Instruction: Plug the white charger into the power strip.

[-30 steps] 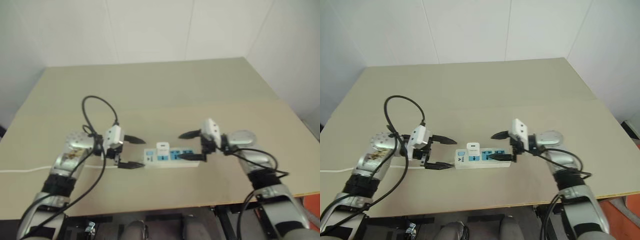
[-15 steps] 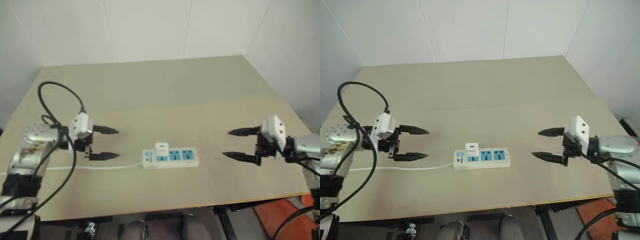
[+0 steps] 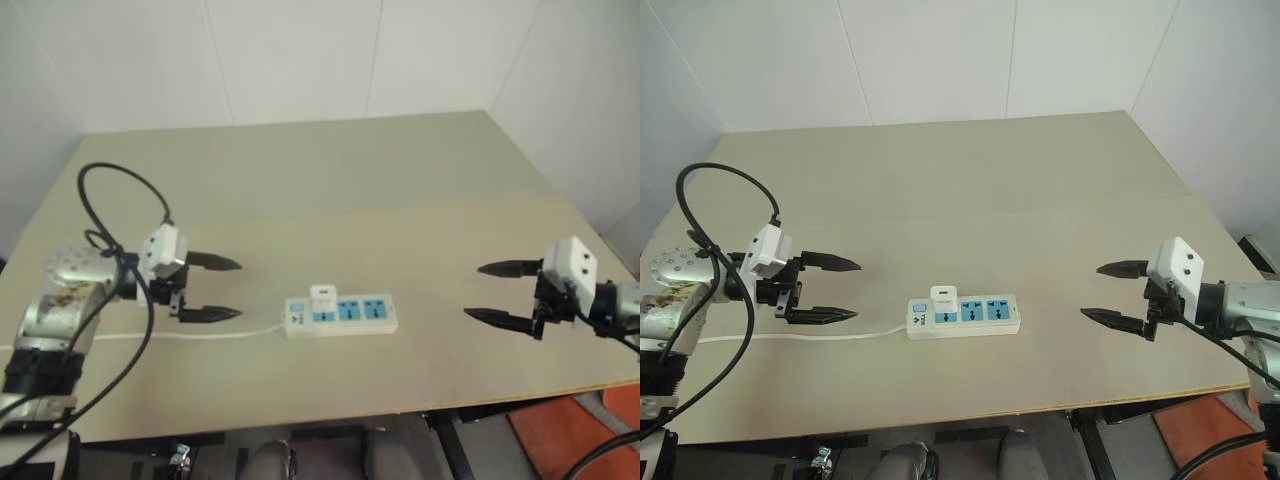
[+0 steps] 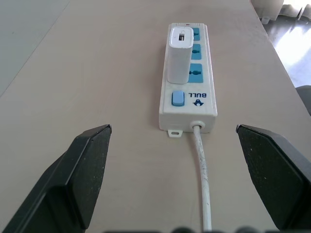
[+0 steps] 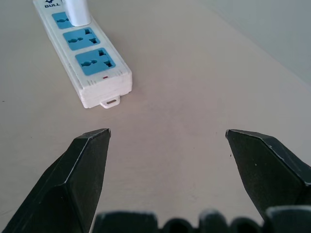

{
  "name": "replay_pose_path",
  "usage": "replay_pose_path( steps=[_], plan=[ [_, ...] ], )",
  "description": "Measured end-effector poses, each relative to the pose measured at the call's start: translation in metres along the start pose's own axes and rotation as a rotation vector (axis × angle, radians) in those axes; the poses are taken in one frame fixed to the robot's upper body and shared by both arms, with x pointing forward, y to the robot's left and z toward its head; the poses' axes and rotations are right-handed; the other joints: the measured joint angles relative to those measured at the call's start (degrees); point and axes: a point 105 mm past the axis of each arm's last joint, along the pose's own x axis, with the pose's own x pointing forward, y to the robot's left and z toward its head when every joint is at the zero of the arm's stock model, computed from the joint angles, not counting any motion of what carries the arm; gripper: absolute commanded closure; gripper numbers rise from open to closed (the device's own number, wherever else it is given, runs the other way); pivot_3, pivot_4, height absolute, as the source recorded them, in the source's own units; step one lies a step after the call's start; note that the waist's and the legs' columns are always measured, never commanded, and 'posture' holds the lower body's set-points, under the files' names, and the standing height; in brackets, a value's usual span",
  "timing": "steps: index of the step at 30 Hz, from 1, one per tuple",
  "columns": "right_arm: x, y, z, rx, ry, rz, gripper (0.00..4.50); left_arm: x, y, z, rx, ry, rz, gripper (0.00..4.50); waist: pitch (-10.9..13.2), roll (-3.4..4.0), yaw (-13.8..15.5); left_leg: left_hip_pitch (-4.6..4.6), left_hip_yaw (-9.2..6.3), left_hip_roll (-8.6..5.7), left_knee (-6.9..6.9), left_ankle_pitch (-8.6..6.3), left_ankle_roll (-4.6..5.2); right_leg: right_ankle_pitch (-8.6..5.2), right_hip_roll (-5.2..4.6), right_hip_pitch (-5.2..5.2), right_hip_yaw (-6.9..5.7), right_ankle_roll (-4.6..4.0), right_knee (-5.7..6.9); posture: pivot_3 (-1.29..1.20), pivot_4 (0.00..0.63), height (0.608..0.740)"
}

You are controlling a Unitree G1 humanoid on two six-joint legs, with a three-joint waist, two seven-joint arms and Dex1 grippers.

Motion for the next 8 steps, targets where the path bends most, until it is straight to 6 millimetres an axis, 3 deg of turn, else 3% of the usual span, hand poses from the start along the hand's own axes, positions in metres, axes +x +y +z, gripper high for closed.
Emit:
replay_pose_path(
  steps=[8],
  plan=[
    [-0.0012, -0.0008, -0.0004, -0.002, 0.008, -0.006, 0.00, 0.0014, -0.0017, -0.0001, -0.005, -0.006, 0.004, 0.02, 0.00, 0.00, 0.01, 0.00, 0.00, 0.00, 0.00, 0.01, -0.01, 0.00, 0.00, 0.00, 0.00, 0.00, 0.00, 0.00, 0.150, 0.740]
  ],
)
